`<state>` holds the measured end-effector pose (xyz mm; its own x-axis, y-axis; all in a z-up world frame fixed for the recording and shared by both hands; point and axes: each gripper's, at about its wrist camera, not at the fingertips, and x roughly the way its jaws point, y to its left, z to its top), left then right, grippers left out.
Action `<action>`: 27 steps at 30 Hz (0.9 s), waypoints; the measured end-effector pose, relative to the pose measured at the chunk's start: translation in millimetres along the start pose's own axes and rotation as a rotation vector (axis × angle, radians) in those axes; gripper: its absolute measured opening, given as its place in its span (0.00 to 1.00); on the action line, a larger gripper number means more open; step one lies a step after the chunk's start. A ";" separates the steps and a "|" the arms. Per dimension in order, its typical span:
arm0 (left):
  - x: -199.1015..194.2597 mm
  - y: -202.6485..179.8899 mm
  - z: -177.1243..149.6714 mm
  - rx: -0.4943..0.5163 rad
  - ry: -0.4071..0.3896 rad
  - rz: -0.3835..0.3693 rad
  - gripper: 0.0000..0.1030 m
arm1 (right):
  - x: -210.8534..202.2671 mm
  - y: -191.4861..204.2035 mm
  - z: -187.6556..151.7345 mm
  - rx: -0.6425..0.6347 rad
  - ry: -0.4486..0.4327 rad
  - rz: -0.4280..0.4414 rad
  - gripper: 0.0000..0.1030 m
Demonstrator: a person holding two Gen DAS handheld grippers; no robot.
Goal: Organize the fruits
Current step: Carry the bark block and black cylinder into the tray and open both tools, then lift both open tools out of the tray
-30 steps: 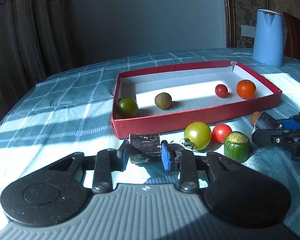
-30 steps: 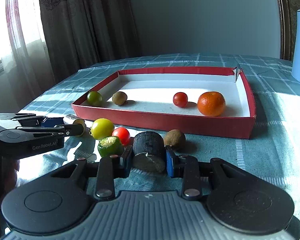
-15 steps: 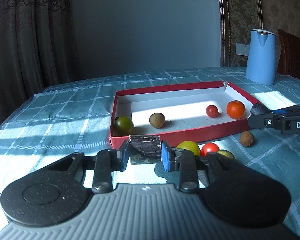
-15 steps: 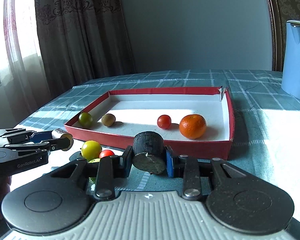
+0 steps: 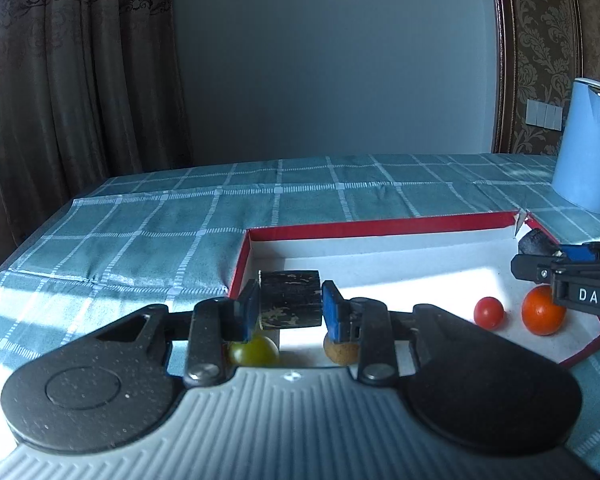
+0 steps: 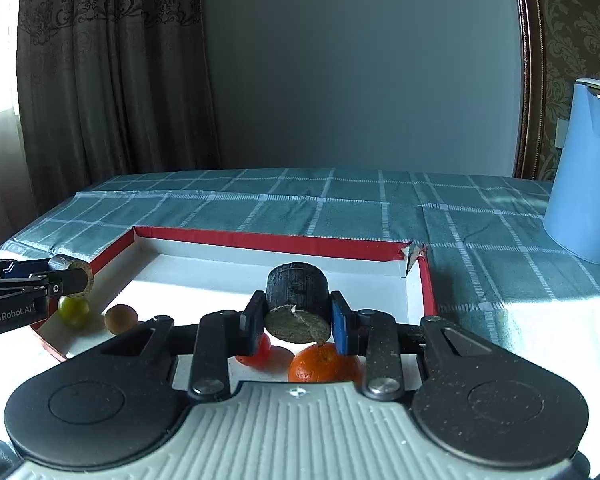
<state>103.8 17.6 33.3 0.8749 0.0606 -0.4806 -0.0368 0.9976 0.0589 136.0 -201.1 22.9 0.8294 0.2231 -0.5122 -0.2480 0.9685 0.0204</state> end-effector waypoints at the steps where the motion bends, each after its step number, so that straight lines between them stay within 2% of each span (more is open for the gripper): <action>1: 7.2 -0.9 1.7 -0.002 0.012 -0.003 0.29 | 7.1 -0.6 0.3 -0.003 0.011 -0.008 0.32; 7: 42.9 -4.0 5.1 -0.008 0.107 0.000 0.29 | 37.9 -0.4 -1.7 -0.028 0.089 -0.036 0.32; 14: 50.6 -7.2 3.8 0.012 0.099 0.036 0.30 | 52.9 8.4 -2.0 -0.063 0.125 -0.040 0.32; 15: 50.6 -8.2 3.2 0.018 0.098 0.036 0.31 | 53.7 8.1 -1.7 -0.060 0.124 -0.037 0.32; 17: 50.0 -9.3 2.1 0.024 0.094 0.034 0.41 | 52.2 8.1 -2.0 -0.057 0.117 -0.040 0.32; 19: 46.9 -9.8 1.6 0.029 0.077 0.033 0.47 | 49.8 8.3 -1.2 -0.058 0.100 -0.036 0.33; 20: 43.6 -9.8 1.3 0.027 0.065 0.037 0.51 | 48.2 7.9 -0.8 -0.054 0.091 -0.033 0.40; 21: 41.5 -9.0 1.0 0.023 0.055 0.038 0.53 | 46.4 7.4 -0.8 -0.050 0.083 -0.035 0.52; 23: 35.3 -7.9 -0.9 0.023 0.033 0.043 0.58 | 41.1 5.9 -1.2 -0.042 0.042 -0.058 0.67; 26: 24.3 -6.0 -5.0 0.026 0.003 0.066 0.68 | 29.6 1.0 -1.0 -0.028 -0.012 -0.087 0.68; 27: 19.9 -4.5 -6.7 0.021 -0.004 0.070 0.68 | 25.8 -1.5 -1.5 -0.012 -0.025 -0.092 0.68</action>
<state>118.1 14.6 17.6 0.8725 0.1301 -0.4709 -0.0880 0.9900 0.1104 156.9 -196.9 8.4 0.8613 0.1363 -0.4895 -0.1763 0.9837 -0.0364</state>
